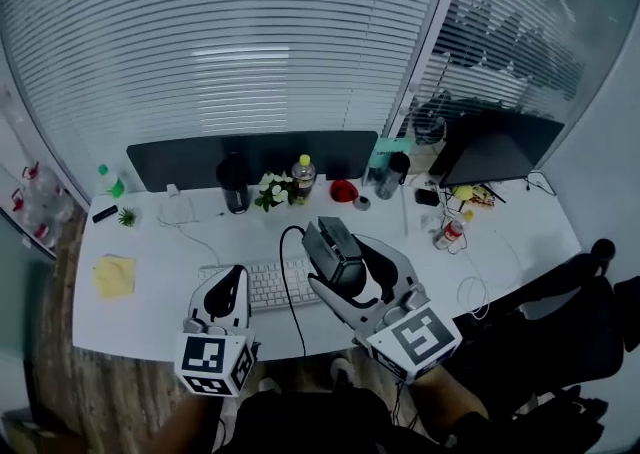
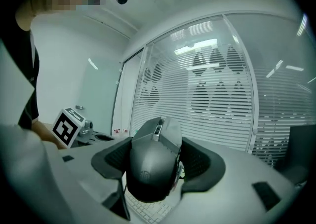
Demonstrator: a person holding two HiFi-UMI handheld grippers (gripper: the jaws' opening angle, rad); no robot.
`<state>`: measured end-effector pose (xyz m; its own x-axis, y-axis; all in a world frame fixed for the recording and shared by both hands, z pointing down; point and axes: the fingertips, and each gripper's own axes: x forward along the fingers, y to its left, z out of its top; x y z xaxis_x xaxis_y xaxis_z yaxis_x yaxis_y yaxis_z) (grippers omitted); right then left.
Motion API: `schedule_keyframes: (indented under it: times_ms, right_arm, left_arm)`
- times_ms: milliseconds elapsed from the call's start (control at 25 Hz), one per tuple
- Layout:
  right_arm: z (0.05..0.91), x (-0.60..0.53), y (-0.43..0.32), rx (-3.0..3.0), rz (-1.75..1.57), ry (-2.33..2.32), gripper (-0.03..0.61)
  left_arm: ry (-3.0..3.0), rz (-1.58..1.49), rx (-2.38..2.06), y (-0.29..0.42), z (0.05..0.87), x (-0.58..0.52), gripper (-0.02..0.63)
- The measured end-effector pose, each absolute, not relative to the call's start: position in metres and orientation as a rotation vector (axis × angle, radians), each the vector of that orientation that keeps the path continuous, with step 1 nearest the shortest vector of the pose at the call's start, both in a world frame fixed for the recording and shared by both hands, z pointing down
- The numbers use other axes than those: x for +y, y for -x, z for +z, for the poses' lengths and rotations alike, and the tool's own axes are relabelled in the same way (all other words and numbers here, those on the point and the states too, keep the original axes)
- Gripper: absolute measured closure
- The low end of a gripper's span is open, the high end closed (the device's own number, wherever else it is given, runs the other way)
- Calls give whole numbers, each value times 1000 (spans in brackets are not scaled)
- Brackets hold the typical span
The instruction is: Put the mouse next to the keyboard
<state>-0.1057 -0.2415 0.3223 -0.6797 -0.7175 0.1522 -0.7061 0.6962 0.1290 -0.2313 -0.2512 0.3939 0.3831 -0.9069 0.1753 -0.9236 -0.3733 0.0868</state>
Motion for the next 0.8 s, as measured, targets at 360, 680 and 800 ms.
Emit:
schedule_keyframes:
  times_ms: [360,680,800]
  right_arm:
    - [399,-304,53,-2604,14,-1107,276]
    - [470,-342,17,-2526,138,-1071,278]
    - [498,-356,6,-2490,161,-1068,277]
  left_arm:
    - [-2401,287,-1720,181,421,-268,583]
    - [-2348,363,-1686,149,449,-283,583]
    - [-2343,380,-1674,140,458,-290,583]
